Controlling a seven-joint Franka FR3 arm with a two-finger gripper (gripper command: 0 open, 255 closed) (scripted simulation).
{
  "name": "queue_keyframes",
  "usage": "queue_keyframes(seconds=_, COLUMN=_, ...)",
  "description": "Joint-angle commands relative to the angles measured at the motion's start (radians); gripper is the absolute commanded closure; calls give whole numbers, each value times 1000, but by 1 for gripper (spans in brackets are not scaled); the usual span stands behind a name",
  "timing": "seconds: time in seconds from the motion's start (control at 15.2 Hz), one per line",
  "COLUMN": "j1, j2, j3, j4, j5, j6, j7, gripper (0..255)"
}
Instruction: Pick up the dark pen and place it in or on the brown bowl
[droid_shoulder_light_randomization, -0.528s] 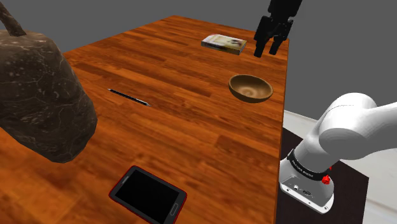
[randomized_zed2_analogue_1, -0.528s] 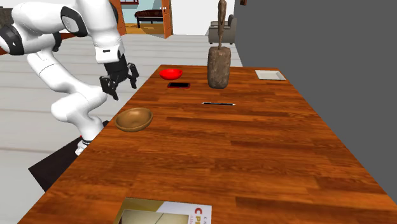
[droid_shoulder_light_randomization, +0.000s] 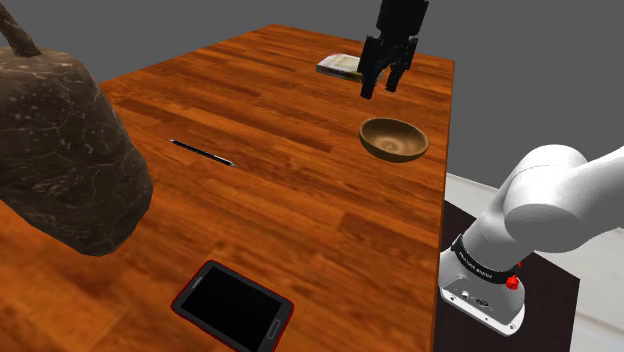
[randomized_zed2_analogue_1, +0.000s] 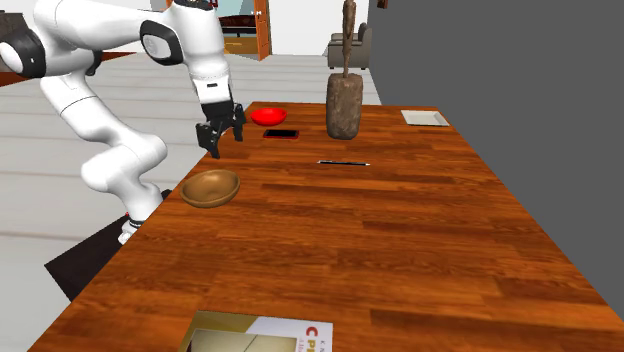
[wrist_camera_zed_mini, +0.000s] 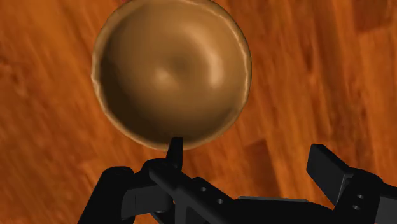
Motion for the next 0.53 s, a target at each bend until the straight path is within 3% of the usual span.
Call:
queue_keyframes(seconds=0.0, j1=19, j2=55, j3=34, j4=17, j5=13, j6=43, j7=14, gripper=0)
queue_keyframes(seconds=0.46, j1=69, j2=270, j3=135, j4=130, j5=19, j6=155, j7=52, gripper=0)
